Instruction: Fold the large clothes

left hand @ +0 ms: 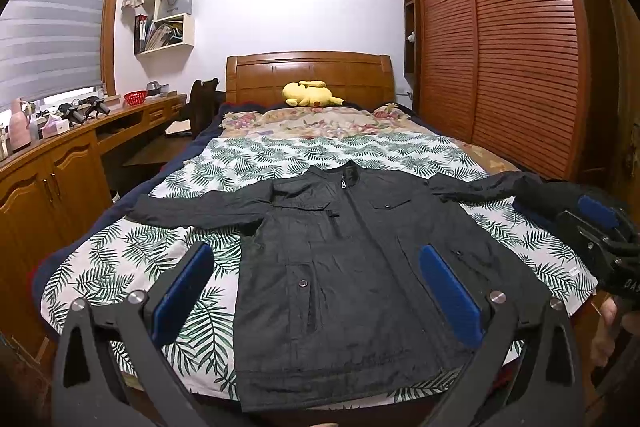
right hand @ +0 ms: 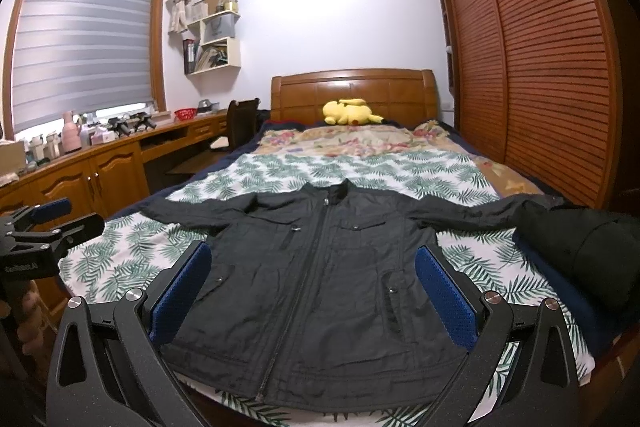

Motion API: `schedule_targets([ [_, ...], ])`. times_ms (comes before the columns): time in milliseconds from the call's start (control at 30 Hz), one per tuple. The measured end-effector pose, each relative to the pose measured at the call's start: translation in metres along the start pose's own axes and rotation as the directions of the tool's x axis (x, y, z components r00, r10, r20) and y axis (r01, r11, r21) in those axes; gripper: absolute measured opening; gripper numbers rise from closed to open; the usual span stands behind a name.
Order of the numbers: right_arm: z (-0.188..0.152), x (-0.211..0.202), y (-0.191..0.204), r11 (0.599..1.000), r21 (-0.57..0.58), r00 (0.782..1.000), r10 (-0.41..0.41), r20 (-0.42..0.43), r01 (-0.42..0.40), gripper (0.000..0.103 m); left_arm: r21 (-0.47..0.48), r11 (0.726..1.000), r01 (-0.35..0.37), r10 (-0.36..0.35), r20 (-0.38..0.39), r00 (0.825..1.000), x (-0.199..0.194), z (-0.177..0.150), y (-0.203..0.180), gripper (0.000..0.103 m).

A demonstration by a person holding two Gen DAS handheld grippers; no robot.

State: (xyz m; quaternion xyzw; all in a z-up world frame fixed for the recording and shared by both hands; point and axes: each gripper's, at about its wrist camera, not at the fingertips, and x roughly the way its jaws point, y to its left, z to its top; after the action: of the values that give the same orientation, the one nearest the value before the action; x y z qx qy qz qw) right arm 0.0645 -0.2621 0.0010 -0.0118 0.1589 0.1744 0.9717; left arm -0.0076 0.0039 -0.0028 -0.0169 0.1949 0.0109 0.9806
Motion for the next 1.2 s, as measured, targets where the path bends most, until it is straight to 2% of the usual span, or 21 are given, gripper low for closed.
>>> schedule_targets([
  [1200,-0.0003,-0.0018,0.0017,1.000,-0.001,1.000,0.003,0.000,-0.003,0.103,-0.003,1.000,0.008,-0.008,-0.015,1.000,0.0057,-0.0011,0.0019,0.103],
])
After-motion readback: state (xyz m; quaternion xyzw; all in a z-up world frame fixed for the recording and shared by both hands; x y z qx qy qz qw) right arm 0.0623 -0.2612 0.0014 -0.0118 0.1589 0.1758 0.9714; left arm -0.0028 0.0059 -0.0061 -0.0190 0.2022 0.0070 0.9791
